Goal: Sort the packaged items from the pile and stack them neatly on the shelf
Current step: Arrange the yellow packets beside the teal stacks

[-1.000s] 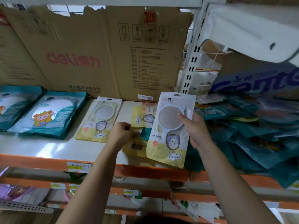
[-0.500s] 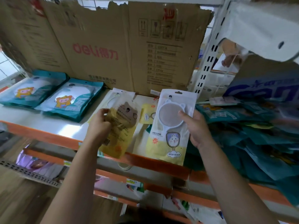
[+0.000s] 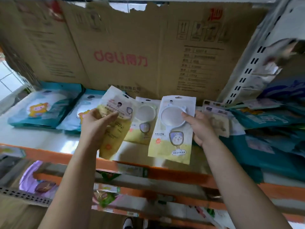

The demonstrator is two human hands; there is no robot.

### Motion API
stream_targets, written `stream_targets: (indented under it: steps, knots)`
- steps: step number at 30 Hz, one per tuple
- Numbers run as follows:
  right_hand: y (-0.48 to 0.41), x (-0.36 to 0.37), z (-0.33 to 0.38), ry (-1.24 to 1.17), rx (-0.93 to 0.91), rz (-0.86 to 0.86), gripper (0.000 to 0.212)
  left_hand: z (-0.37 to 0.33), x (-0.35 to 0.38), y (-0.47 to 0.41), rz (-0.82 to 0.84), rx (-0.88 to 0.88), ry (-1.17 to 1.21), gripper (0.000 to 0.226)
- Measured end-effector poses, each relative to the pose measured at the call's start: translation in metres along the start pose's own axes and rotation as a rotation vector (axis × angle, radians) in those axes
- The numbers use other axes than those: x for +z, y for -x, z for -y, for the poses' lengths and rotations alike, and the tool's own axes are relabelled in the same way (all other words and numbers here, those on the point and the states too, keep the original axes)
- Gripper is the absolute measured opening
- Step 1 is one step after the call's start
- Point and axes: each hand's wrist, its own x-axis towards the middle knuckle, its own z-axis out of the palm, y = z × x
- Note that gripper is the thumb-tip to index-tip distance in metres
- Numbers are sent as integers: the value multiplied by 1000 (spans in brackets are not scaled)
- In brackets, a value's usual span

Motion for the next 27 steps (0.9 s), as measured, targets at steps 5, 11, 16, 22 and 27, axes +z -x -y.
stream_targets:
  steps: [5, 11, 16, 22, 27]
  knots:
    - [-22, 61, -12, 34, 41, -49, 26, -3, -42, -37, 16, 80, 26, 8]
    - [-46, 109, -20, 172, 70, -128, 26, 1, -76, -66, 43, 11, 27, 9]
    - [-57, 120, -30, 367, 27, -213, 31, 1, -82, -72, 65, -44, 41, 15]
    - [-61, 118, -35, 513, -25, -283, 37, -2, -76, -69, 144, -74, 114, 14]
    - [-60, 117, -32, 642, -73, -266, 45, 0, -68, -67, 200, -55, 96, 24]
